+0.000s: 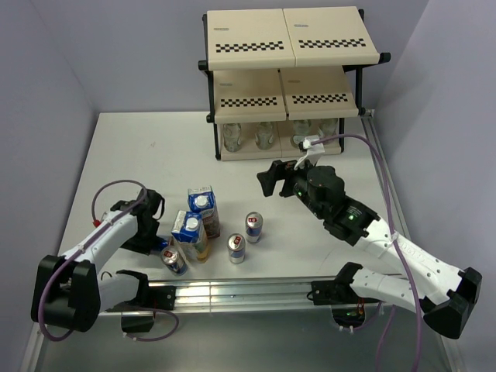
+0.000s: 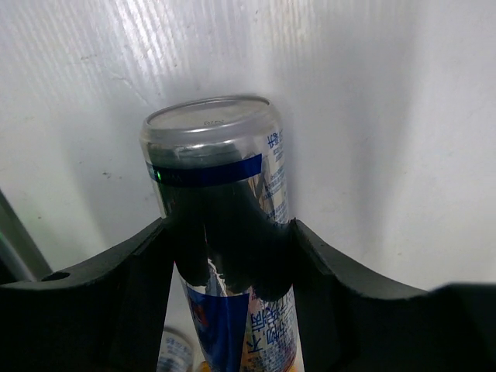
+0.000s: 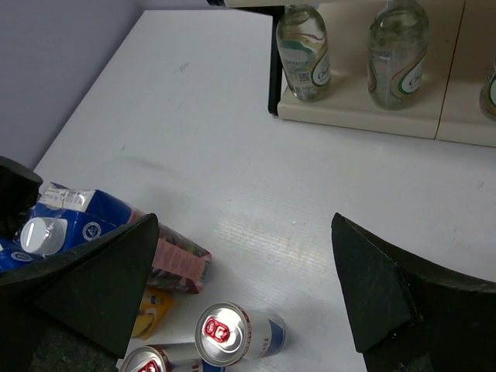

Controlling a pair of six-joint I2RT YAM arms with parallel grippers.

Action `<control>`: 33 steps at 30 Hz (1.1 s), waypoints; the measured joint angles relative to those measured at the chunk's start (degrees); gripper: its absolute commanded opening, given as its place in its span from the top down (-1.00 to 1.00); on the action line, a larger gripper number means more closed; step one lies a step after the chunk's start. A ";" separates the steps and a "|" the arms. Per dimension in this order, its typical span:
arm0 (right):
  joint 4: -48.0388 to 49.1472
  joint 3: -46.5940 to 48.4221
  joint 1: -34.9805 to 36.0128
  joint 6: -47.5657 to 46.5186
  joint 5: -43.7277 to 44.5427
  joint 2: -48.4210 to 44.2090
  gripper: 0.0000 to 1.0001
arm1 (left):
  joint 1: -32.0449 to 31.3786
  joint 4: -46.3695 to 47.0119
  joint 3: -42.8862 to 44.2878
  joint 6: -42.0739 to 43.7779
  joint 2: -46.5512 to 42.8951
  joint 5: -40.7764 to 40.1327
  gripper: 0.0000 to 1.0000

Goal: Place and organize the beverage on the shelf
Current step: Pick up the drink from the center of the board, then place the drink on the shelf.

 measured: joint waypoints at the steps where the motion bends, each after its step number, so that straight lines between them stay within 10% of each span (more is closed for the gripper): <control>1: 0.02 0.35 -0.02 0.00 0.00 0.24 -0.98 | 0.66 0.46 0.02 0.35 -0.04 0.11 1.00; 19: 7.06 2.93 -0.02 -1.88 -13.27 0.37 -0.97 | 12.00 -4.57 35.80 3.52 -13.99 0.50 1.00; 26: 21.68 2.86 0.68 -2.25 -28.79 3.13 -0.97 | 12.11 1.66 42.53 7.34 -14.45 17.79 0.99; 33: 37.59 2.82 9.40 -5.38 -24.04 12.31 -0.99 | 11.98 13.55 38.21 2.32 -12.44 38.36 0.99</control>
